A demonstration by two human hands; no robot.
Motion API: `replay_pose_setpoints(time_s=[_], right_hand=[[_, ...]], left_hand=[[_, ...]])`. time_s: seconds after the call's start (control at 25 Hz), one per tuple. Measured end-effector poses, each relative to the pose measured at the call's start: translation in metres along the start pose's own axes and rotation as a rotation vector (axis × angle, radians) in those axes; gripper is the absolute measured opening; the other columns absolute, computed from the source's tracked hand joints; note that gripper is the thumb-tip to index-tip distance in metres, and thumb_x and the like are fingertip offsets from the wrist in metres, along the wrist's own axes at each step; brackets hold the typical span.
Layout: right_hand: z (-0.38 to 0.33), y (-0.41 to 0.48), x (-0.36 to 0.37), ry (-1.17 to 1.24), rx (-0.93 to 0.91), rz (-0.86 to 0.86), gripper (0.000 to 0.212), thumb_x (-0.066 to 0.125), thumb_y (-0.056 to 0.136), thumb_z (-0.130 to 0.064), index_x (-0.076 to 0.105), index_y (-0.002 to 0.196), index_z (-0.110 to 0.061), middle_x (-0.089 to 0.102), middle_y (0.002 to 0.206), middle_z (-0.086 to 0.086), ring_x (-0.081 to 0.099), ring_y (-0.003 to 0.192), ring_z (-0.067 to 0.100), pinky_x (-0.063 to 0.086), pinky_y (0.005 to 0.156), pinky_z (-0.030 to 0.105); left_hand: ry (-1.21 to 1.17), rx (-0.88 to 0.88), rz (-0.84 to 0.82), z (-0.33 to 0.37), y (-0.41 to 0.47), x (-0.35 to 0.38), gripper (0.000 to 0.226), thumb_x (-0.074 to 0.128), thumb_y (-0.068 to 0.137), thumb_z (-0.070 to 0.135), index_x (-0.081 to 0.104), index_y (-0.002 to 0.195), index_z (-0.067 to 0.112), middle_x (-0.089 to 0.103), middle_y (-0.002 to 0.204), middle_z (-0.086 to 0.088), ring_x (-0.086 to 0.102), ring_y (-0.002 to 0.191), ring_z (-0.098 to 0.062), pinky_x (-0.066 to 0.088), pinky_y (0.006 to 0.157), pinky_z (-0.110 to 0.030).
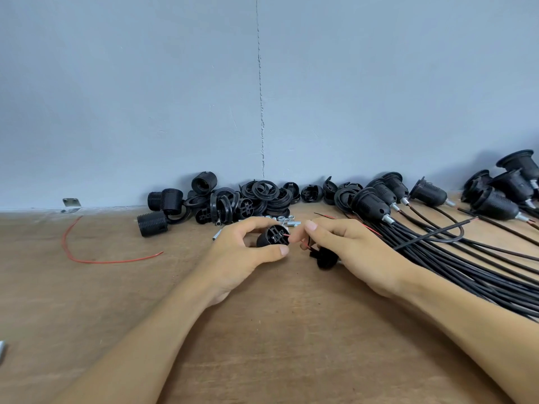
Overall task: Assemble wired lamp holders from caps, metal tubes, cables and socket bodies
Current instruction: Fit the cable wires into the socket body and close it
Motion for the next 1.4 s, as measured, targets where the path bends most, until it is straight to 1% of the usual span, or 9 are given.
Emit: replay_pose_setpoints(time_s=[0.16, 0.28, 0.4, 0.52, 0.76, 0.92, 1.0, 1.24, 1.4], right_hand=[[-0.003, 0.000, -0.003, 0.049, 0.024, -0.090, 0.036, 0.050, 0.097, -0.046, 0.078, 0.099, -0.023, 0.066, 0.115, 0.011, 0.058, 0.100, 0.008, 0.042, 0.085, 0.017], [-0.004, 0.000, -0.003, 0.093, 0.048, -0.149, 0.034, 0.052, 0.097, -0.043, 0.078, 0.099, -0.020, 0.063, 0.121, 0.017, 0.057, 0.102, 0.012, 0.041, 0.084, 0.018], [-0.003, 0.000, -0.003, 0.130, 0.067, -0.111, 0.034, 0.064, 0.088, -0.045, 0.079, 0.097, -0.015, 0.067, 0.117, 0.018, 0.060, 0.102, 0.016, 0.041, 0.093, 0.031], [0.000, 0.001, -0.004, 0.239, 0.080, -0.027, 0.038, 0.077, 0.075, -0.041, 0.076, 0.087, -0.004, 0.071, 0.103, 0.024, 0.062, 0.092, 0.020, 0.045, 0.086, 0.029], [-0.001, 0.001, 0.004, 0.126, 0.081, 0.085, 0.022, 0.079, 0.083, -0.025, 0.073, 0.080, -0.004, 0.068, 0.068, -0.002, 0.058, 0.061, 0.006, 0.044, 0.058, 0.011], [-0.003, -0.004, 0.010, -0.004, 0.021, 0.223, 0.013, 0.075, 0.088, -0.026, 0.075, 0.086, -0.013, 0.073, 0.075, 0.000, 0.061, 0.066, 0.008, 0.051, 0.068, 0.025], [-0.002, -0.006, 0.015, -0.123, -0.041, 0.284, 0.009, 0.073, 0.090, -0.028, 0.074, 0.086, -0.020, 0.073, 0.074, -0.004, 0.061, 0.064, 0.006, 0.050, 0.064, 0.022], [-0.010, -0.009, 0.019, -0.355, -0.196, 0.360, 0.013, 0.066, 0.095, -0.020, 0.077, 0.096, -0.027, 0.072, 0.083, -0.012, 0.061, 0.071, 0.005, 0.045, 0.063, 0.018], [-0.015, -0.008, 0.019, -0.493, -0.250, 0.310, 0.017, 0.062, 0.097, -0.016, 0.077, 0.104, -0.022, 0.069, 0.085, -0.012, 0.061, 0.084, 0.009, 0.047, 0.079, 0.028]], left_hand=[[-0.014, 0.001, -0.084, 0.003, 0.000, -0.004, 0.046, 0.089, 0.069, 0.011, 0.077, 0.102, 0.041, 0.077, 0.107, 0.012, 0.071, 0.101, -0.002, 0.051, 0.081, -0.011], [-0.019, -0.002, -0.101, 0.004, 0.000, -0.004, 0.047, 0.089, 0.066, 0.013, 0.077, 0.103, 0.040, 0.077, 0.107, 0.012, 0.071, 0.099, -0.003, 0.053, 0.086, -0.014], [-0.025, -0.002, -0.107, 0.005, -0.001, -0.003, 0.048, 0.086, 0.061, 0.018, 0.077, 0.103, 0.039, 0.078, 0.106, 0.009, 0.071, 0.098, -0.004, 0.052, 0.089, -0.017], [-0.011, -0.005, -0.125, 0.004, -0.001, -0.003, 0.050, 0.086, 0.061, 0.017, 0.077, 0.105, 0.039, 0.077, 0.110, 0.007, 0.070, 0.104, -0.006, 0.052, 0.097, -0.024], [0.018, -0.017, -0.212, 0.005, 0.000, -0.003, 0.055, 0.087, 0.066, 0.006, 0.076, 0.109, 0.038, 0.075, 0.116, 0.007, 0.068, 0.112, -0.005, 0.051, 0.093, -0.015], [0.016, -0.023, -0.210, 0.004, -0.001, -0.004, 0.055, 0.082, 0.077, -0.006, 0.075, 0.114, 0.034, 0.074, 0.120, 0.009, 0.065, 0.118, -0.004, 0.048, 0.102, -0.023], [-0.002, -0.027, -0.201, 0.005, 0.000, -0.003, 0.054, 0.083, 0.074, -0.001, 0.076, 0.113, 0.035, 0.074, 0.121, 0.009, 0.064, 0.121, -0.005, 0.045, 0.107, -0.026], [-0.078, -0.026, -0.195, 0.006, -0.001, -0.002, 0.050, 0.076, 0.066, 0.008, 0.077, 0.113, 0.024, 0.076, 0.116, 0.000, 0.067, 0.117, -0.013, 0.050, 0.094, -0.015], [-0.066, -0.033, -0.097, 0.004, 0.000, -0.002, 0.053, 0.082, 0.058, 0.013, 0.073, 0.110, 0.020, 0.074, 0.118, -0.007, 0.067, 0.116, -0.022, 0.047, 0.110, -0.035]])
Point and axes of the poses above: each hand's wrist, its own y-axis towards the middle knuckle, its own x-axis out of the palm, z = x × y, the point moved 2 cm from there along y, towards the middle knuckle
